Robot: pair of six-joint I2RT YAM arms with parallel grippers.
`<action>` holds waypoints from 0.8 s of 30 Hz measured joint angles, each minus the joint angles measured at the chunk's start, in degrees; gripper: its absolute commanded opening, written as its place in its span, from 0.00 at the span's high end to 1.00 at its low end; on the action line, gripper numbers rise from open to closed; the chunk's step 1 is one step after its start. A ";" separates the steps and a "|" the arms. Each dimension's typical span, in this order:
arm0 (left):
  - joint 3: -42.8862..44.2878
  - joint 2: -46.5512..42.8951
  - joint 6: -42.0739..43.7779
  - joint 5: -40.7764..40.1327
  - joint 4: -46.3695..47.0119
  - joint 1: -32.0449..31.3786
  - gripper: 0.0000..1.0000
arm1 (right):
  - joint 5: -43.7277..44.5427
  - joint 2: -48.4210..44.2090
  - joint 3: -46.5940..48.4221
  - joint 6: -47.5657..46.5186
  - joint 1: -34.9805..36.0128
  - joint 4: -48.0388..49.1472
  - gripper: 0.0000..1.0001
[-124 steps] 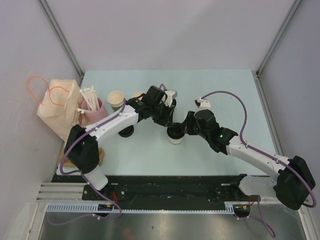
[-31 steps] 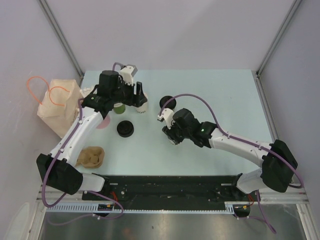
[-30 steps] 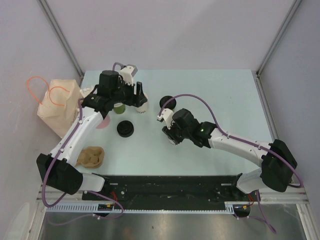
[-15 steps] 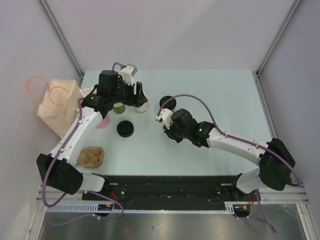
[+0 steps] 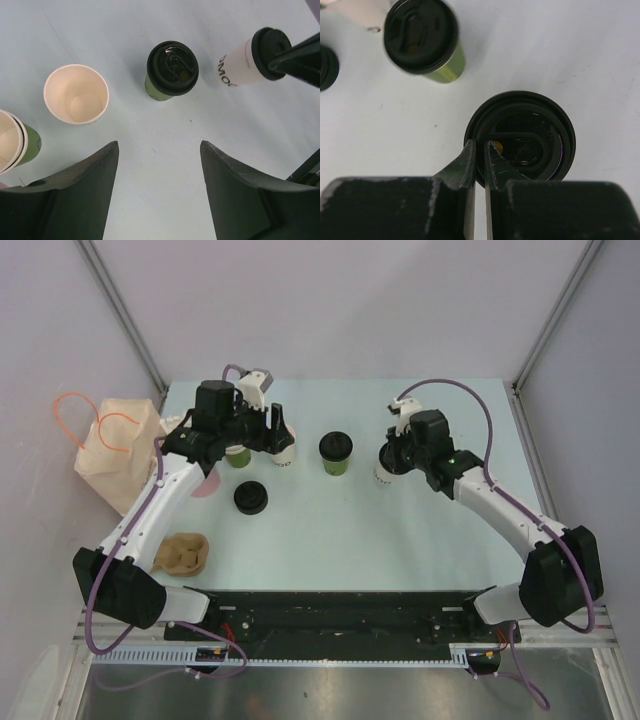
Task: Pack the takeout coffee
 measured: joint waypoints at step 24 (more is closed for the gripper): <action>0.00 0.04 0.39 0.24 -0.02 0.33 0.28 | 1.09 21.90 17.42 -2.73 -2.84 -2.75 1.00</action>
